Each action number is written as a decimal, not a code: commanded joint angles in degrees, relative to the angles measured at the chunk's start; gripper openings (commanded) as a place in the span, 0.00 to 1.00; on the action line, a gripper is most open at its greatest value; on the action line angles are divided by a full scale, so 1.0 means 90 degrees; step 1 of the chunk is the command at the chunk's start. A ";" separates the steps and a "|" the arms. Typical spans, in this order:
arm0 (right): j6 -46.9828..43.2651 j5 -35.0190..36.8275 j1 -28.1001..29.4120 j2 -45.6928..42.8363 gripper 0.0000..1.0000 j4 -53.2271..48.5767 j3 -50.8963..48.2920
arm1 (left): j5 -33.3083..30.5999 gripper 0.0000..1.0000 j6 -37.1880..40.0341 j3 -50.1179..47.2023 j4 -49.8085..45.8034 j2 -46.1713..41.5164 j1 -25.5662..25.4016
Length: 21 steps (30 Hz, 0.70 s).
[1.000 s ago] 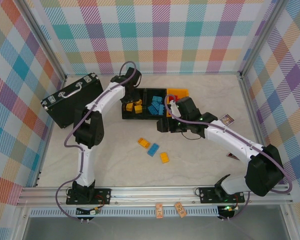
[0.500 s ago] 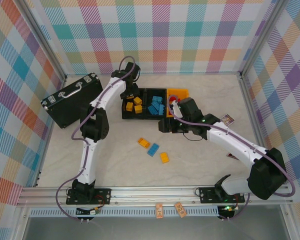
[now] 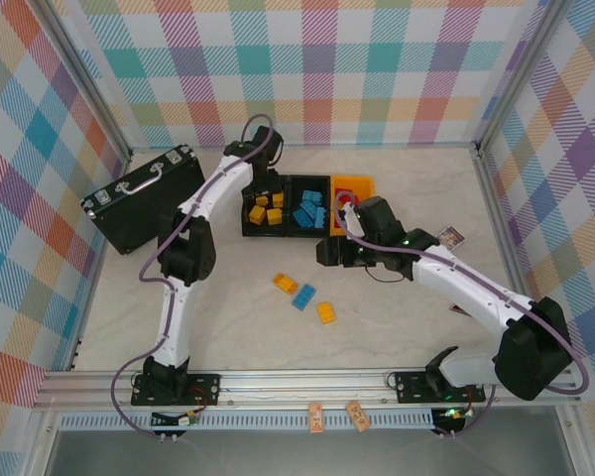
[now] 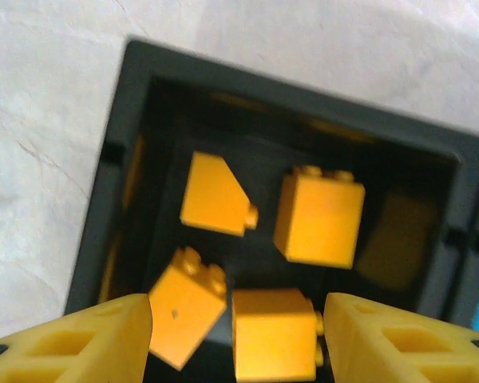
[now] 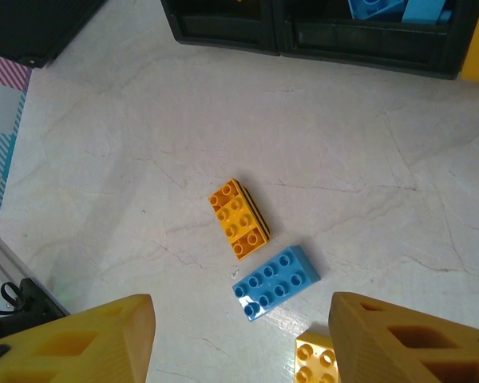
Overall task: Sort the legos into containers by color
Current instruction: Place the lego in the container, then pick up the lego from the bottom-center of the table.
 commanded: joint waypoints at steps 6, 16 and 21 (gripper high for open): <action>-0.0055 0.0180 -0.0024 -0.0395 0.59 -0.0425 -0.0387 | 0.0723 0.58 0.0199 -0.1822 0.0620 -0.1823 -0.0340; 0.0042 0.1053 0.0715 -0.0055 0.59 -0.1276 -0.0409 | 0.2416 0.58 0.0144 -0.4955 0.1844 -0.4055 -0.0365; 0.0290 0.1358 0.1164 0.0352 0.59 -0.1329 -0.0373 | 0.2968 0.59 -0.0042 -0.6529 0.2181 -0.5072 -0.0357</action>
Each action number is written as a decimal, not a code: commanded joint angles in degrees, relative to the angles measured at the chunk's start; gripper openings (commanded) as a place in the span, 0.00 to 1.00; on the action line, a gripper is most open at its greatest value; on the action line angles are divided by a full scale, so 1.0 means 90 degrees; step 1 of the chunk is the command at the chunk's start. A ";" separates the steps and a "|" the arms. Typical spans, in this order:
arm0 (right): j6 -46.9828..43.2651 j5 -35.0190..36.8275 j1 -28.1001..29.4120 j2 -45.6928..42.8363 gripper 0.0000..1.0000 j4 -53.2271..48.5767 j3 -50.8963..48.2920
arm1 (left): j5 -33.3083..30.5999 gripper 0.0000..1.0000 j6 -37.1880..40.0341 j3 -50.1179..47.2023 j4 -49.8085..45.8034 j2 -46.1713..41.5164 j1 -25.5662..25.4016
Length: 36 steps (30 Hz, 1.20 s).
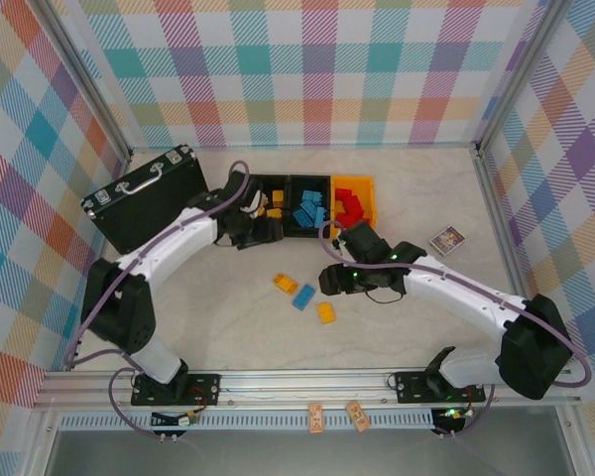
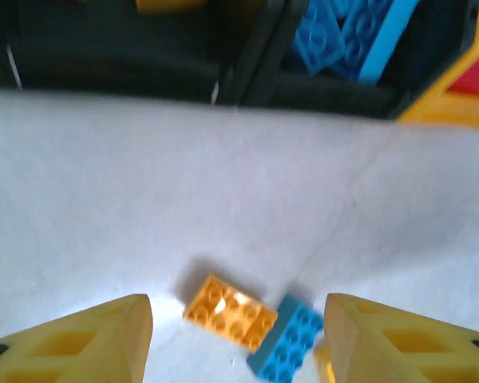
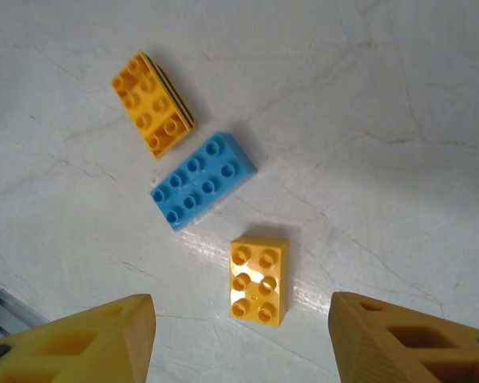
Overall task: Sort the legos into containers by color
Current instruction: Pick up the lego from the bottom-center of the table.
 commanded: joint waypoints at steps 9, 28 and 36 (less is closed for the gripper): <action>0.0818 0.0513 0.0712 0.1370 0.59 -0.0099 0.0072 | 0.0436 0.59 -0.0378 -0.2435 0.0355 -0.1601 0.0040; 0.1550 0.1394 0.1308 0.2361 0.31 -0.0683 0.1088 | 0.0649 0.59 -0.0386 -0.3450 0.0240 -0.2566 0.0122; 0.0951 0.1514 0.1223 0.2620 0.31 -0.0929 0.2398 | 0.0799 0.59 -0.0811 -0.3847 0.0448 -0.3323 0.0322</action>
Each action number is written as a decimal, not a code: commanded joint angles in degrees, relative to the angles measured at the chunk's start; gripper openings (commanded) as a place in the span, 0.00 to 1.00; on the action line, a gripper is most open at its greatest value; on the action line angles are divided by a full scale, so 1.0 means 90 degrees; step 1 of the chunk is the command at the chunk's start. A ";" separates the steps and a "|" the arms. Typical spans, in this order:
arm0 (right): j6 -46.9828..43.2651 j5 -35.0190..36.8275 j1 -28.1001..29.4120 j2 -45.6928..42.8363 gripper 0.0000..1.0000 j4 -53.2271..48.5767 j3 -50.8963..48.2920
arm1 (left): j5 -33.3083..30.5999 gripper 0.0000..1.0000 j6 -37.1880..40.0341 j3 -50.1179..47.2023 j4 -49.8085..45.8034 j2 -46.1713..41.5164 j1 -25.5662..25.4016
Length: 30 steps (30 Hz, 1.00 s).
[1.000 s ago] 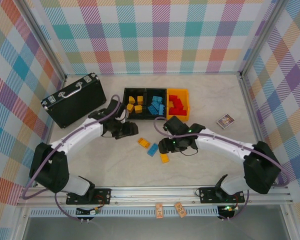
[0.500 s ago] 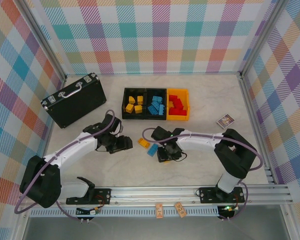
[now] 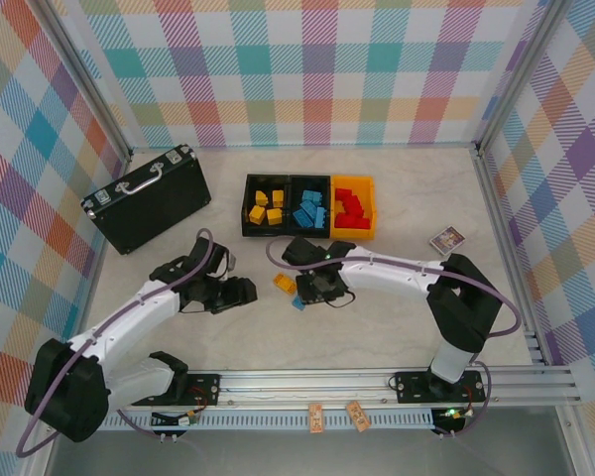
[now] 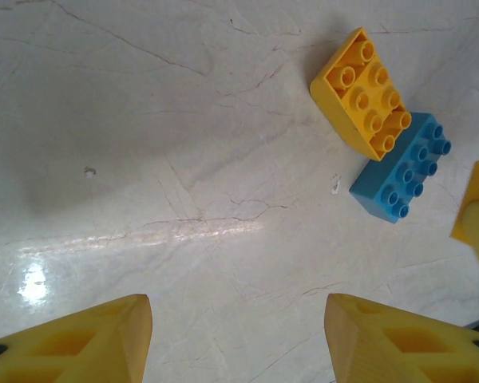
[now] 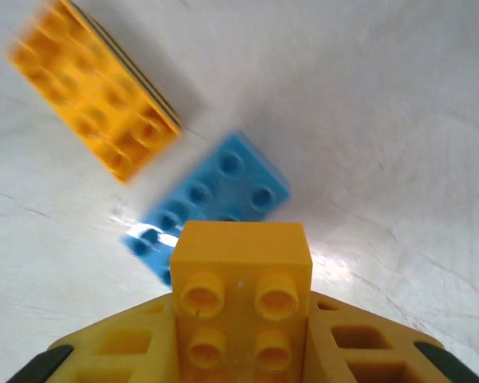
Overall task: Sort the legos into containers by color
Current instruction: Pick up the lego from the bottom-center of the table, then place the lego in the container.
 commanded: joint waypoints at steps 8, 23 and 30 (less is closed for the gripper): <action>-0.1133 -0.0258 -0.0599 0.1323 0.32 -0.0527 0.2621 | 0.0089 0.59 -0.0516 -0.0340 0.0075 -0.0564 0.0126; -0.1598 -0.0759 -0.1526 0.4424 0.34 -0.2098 0.7601 | -0.0214 0.59 -0.0824 -0.0413 -0.0318 -0.1046 0.0128; -0.1371 -0.1133 -0.1806 0.5191 0.35 -0.2062 0.8654 | -0.0299 0.58 -0.0766 -0.0394 -0.0442 -0.1071 0.0124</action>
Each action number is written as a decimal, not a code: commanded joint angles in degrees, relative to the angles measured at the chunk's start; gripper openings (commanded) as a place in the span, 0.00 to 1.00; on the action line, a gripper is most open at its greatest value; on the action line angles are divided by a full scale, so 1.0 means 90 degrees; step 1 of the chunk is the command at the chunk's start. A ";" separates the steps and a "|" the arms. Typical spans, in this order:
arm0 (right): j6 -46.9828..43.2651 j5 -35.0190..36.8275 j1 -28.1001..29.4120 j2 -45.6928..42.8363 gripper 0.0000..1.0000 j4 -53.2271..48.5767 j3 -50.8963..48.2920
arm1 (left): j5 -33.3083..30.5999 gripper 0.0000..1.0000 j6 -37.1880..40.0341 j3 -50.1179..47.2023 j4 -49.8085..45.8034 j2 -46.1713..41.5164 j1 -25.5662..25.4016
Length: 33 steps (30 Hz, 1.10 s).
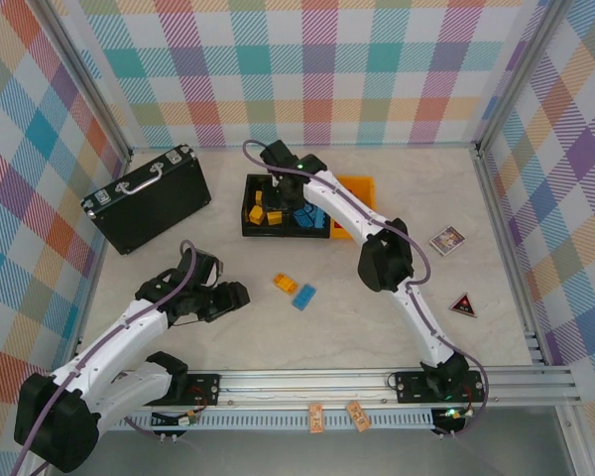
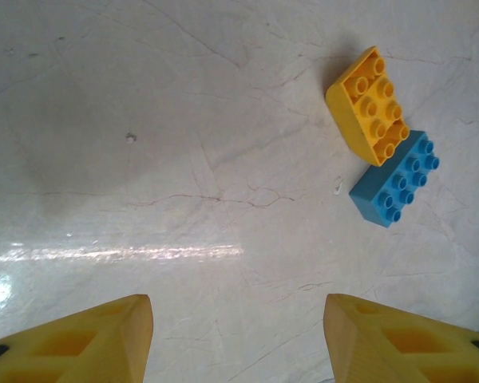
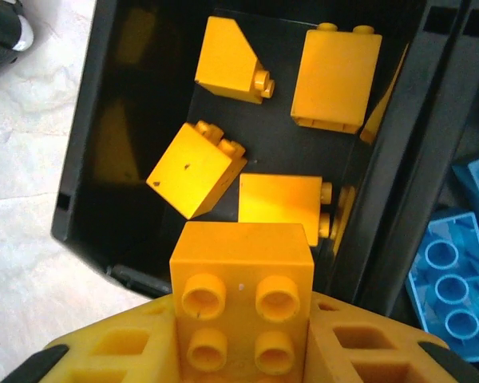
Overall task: Sort the legos into containers by color
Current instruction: Place the lego in the container.
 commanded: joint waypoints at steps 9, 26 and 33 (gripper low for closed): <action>0.0306 -0.0677 -0.0146 0.0416 0.37 0.0292 0.0595 | 0.0008 0.58 0.0054 0.0050 0.0017 0.0277 0.0089; 0.0257 -0.0827 -0.0019 0.0530 0.53 0.0232 0.0558 | 0.0047 0.58 0.0026 -0.0016 0.0145 0.0380 0.0086; 0.0092 -0.0689 0.0029 0.0081 0.53 0.0234 0.0271 | -0.0002 0.58 0.0004 -0.0003 0.0128 0.0267 0.0086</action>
